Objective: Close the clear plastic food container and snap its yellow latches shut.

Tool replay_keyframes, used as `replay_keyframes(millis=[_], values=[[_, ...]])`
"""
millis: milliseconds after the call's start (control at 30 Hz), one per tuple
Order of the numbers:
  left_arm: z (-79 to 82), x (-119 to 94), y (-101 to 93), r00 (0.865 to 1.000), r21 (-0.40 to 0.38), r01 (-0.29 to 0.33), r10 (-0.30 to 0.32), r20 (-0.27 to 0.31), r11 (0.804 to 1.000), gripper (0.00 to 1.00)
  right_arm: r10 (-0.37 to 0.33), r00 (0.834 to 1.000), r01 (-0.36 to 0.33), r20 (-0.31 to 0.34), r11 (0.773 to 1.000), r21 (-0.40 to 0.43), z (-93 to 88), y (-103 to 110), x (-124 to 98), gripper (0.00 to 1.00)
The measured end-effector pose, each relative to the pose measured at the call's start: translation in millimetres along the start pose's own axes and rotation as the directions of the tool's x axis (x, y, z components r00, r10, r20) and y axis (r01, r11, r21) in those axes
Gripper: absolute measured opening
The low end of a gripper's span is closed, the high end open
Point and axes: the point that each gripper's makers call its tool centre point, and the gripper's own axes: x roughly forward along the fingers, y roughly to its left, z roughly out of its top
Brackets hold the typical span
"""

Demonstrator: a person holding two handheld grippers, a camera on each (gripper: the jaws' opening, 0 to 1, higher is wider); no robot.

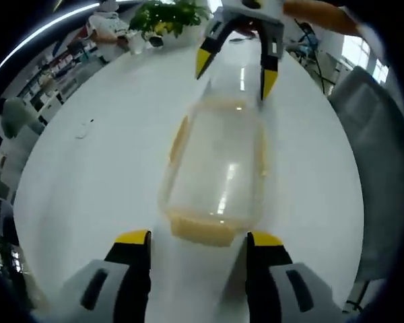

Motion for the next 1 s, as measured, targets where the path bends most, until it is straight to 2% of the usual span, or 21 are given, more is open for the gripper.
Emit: replay_keyframes(millis=[333, 467, 700, 1000], values=[[2.5, 7, -5.6, 0.997, 0.017, 0.083, -0.082, -0.013, 0.996, 0.49, 0.104, 0.991, -0.106, -0.081, 0.994, -0.019, -11.2, 7, 19, 0.55], [3.9, 8, -4.3, 0.996, 0.02, 0.09, -0.09, -0.015, 0.996, 0.5, 0.142, 0.984, -0.144, -0.104, 0.989, -0.017, -12.9, 8, 25, 0.53], [4.1, 10, -9.7, 0.989, 0.037, 0.147, -0.146, -0.03, 0.988, 0.46, 0.173, 0.978, -0.174, -0.114, 0.985, 0.001, -13.4, 4, 29, 0.53], [5.0, 10, -7.3, 0.987, 0.062, 0.154, -0.151, -0.053, 0.986, 0.43, 0.184, 0.974, -0.187, -0.131, 0.982, -0.008, -14.2, 2, 27, 0.45]])
